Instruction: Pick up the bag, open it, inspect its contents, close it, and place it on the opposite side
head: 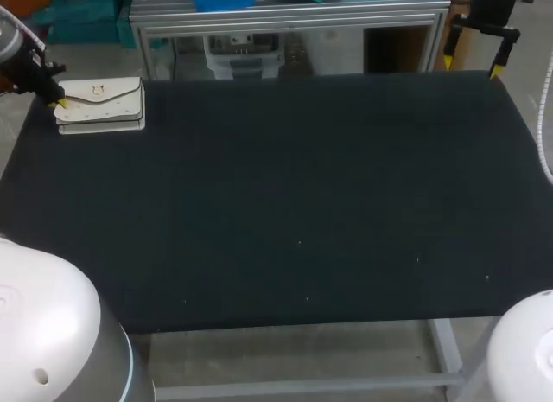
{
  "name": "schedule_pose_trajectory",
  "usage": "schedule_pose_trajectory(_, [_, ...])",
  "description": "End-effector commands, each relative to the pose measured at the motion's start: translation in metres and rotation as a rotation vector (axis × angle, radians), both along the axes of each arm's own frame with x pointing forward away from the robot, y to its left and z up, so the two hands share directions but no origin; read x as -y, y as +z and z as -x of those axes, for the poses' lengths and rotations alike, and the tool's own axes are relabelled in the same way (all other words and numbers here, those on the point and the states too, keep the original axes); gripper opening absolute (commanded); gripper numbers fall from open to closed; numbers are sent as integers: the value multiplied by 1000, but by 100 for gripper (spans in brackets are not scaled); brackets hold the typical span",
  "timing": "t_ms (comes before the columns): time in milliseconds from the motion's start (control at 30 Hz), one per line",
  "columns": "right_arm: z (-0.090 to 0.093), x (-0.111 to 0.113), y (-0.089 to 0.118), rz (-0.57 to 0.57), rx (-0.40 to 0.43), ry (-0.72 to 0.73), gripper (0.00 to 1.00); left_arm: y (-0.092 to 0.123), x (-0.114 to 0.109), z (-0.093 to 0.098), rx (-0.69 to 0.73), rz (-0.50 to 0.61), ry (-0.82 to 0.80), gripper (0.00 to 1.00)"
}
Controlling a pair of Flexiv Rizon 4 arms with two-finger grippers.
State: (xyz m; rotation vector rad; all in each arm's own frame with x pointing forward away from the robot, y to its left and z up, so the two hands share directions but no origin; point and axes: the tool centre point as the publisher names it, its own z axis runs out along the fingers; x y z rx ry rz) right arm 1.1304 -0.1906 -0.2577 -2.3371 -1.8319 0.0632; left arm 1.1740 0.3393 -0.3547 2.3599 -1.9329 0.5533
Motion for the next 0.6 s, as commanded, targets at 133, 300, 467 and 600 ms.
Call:
schedule_pose_trajectory(133, [-5,-2,3,8,47,40,100,-1,-6,-1,-10,11,-4,85])
schedule_pose_trajectory(300, [-7,-2,4,28,106,66,100,7,-7,6,-1,22,-3,100])
schedule_pose_trajectory(467, [-5,-6,6,29,150,99,100,19,0,18,7,32,13,100])
schedule_pose_trajectory(600, [-1,-10,8,28,183,131,100,39,14,38,37,-1,5,100])
